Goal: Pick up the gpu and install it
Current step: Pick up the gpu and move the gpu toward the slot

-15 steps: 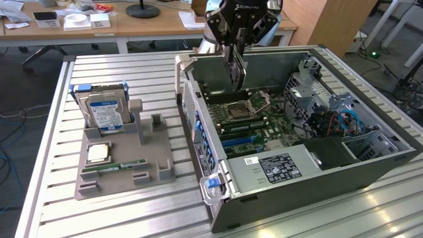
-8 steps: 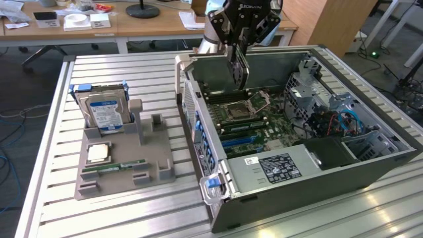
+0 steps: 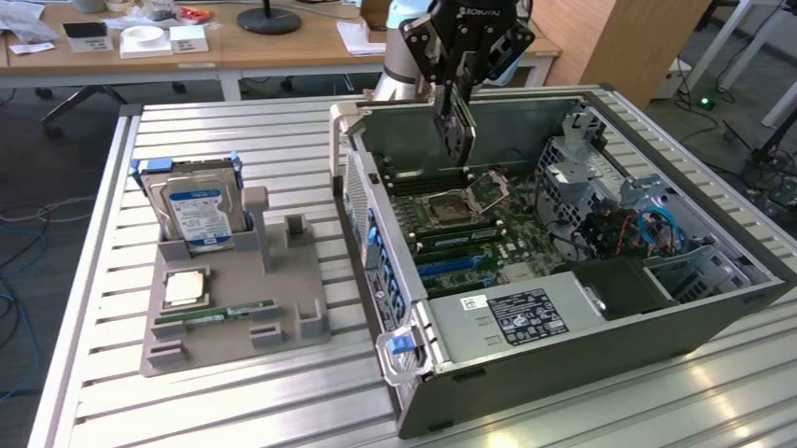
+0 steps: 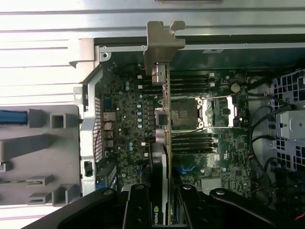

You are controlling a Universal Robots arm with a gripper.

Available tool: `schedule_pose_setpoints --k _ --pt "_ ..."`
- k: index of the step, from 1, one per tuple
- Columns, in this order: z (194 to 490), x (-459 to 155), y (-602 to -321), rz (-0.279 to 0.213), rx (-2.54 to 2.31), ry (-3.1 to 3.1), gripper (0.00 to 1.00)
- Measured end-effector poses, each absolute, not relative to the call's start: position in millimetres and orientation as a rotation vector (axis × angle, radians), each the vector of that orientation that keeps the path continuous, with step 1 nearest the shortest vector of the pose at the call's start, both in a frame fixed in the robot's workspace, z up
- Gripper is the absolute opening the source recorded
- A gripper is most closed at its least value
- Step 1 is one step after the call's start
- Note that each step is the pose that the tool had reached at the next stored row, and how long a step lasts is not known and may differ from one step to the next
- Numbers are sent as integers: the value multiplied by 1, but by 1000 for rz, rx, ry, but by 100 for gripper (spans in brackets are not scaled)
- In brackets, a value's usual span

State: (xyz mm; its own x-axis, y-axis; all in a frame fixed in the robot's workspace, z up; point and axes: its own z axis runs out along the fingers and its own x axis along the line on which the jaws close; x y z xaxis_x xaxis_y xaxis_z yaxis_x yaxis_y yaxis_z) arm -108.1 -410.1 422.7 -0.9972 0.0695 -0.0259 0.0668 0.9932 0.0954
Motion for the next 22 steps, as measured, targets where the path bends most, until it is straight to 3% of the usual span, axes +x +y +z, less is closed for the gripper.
schedule_pose_setpoints --k 22 --pt "423 -86 -405 151 106 3107 27"
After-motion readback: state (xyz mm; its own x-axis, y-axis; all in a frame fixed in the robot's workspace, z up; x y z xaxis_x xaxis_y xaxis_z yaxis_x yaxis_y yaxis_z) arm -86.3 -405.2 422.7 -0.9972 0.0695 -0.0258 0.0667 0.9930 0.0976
